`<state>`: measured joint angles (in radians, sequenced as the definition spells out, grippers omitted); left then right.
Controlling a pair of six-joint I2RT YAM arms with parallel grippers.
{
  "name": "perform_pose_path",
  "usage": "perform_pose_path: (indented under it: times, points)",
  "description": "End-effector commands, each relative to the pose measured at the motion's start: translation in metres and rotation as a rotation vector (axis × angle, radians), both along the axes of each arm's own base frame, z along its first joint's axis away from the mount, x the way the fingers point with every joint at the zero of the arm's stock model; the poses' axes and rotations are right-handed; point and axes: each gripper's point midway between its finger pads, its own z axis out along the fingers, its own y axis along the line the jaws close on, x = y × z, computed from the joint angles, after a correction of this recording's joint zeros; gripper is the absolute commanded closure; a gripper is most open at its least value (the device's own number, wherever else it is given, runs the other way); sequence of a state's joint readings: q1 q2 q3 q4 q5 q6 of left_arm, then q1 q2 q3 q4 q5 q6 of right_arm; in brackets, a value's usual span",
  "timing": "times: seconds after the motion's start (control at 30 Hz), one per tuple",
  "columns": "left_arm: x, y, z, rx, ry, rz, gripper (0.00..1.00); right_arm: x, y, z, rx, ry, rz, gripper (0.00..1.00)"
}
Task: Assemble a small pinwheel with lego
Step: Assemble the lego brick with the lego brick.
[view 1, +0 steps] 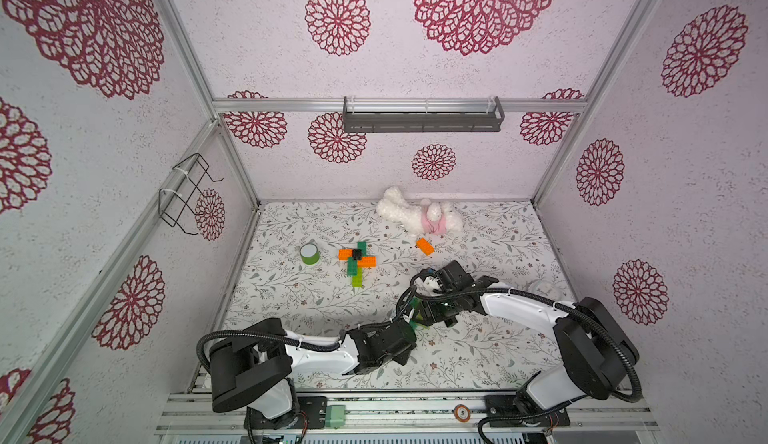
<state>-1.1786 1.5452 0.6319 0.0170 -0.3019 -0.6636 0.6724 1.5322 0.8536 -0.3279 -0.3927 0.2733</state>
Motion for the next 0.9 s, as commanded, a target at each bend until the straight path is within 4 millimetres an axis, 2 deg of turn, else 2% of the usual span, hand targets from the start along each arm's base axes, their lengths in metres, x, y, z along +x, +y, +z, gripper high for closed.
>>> perform_pose_path:
  times: [0.0, 0.23, 0.63, 0.87]
  points:
    - [-0.001, -0.003, -0.002, 0.006, 0.011, 0.009, 0.72, 0.004, 0.003, 0.006, -0.024, -0.032, 0.026, 0.33]
    - [-0.001, -0.001, -0.003, 0.031, 0.005, 0.009, 0.72, 0.011, -0.007, -0.002, -0.115, -0.052, 0.004, 0.33]
    - [-0.001, -0.001, -0.007, 0.074, 0.007, -0.015, 0.72, 0.007, -0.009, -0.01, -0.193, -0.043, 0.032, 0.33]
    - [0.001, -0.001, -0.009, 0.106, 0.005, -0.019, 0.72, 0.002, -0.015, -0.022, -0.273, -0.016, 0.036, 0.33]
